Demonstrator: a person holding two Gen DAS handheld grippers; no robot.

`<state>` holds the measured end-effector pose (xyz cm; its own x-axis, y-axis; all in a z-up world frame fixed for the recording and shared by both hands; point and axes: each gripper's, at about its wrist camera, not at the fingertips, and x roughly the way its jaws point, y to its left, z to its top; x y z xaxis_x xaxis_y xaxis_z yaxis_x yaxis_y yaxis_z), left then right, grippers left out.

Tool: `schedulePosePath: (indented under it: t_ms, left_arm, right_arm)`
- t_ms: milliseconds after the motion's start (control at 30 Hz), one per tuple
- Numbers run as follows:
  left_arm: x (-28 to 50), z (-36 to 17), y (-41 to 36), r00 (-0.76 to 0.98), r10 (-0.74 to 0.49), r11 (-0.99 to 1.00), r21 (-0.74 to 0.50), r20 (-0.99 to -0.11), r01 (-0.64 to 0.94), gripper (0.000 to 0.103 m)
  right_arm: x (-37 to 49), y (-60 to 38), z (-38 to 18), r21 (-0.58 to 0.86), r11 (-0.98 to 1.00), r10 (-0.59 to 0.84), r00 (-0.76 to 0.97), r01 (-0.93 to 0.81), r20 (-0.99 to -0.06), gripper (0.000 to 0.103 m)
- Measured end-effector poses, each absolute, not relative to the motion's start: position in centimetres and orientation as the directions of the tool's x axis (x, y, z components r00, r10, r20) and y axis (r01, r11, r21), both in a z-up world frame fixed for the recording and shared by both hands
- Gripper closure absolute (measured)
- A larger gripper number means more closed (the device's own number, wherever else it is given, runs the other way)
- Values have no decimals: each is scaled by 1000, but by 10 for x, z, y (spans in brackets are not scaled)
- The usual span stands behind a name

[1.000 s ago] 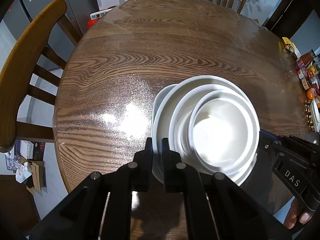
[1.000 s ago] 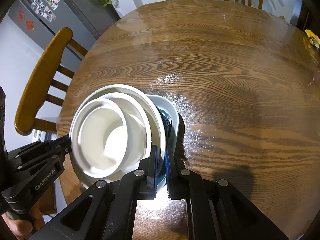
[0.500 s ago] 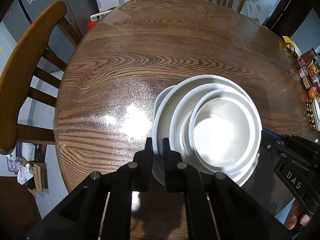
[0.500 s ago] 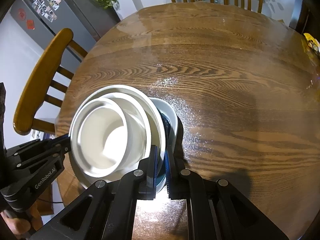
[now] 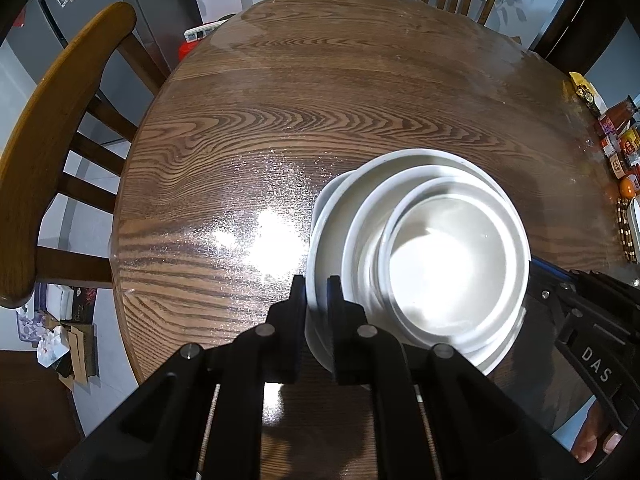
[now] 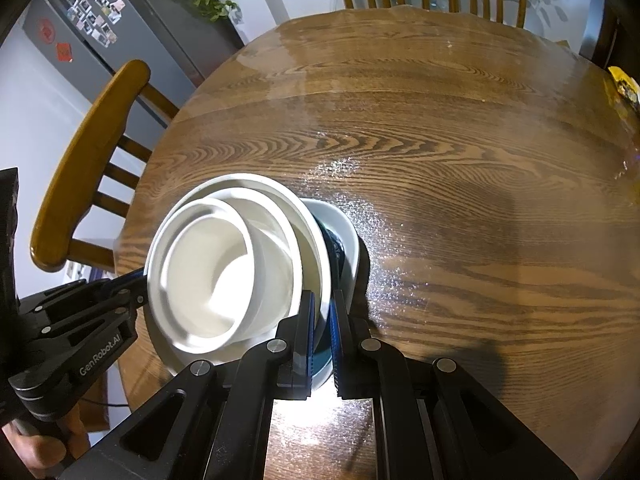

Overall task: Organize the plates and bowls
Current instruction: 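Lower the bowl stack onto the teal dish with the right gripper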

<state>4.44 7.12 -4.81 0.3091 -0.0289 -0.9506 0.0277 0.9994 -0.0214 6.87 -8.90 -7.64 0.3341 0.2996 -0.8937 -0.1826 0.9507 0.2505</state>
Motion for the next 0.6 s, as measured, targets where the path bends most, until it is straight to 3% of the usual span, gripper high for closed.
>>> schedulePosePath:
  t_ms: [300,600]
  left_arm:
    - [45,-49,73,309,-29,999,-23,-951,24,94]
    - [45,-51,78,313,-14,1000,-12,-950,7,79]
  right_arm:
    - [68,-87,-74,249,950,300,341,-186,-891,92]
    - [67,-88,-73,250,951,300,349,-182,-888,92]
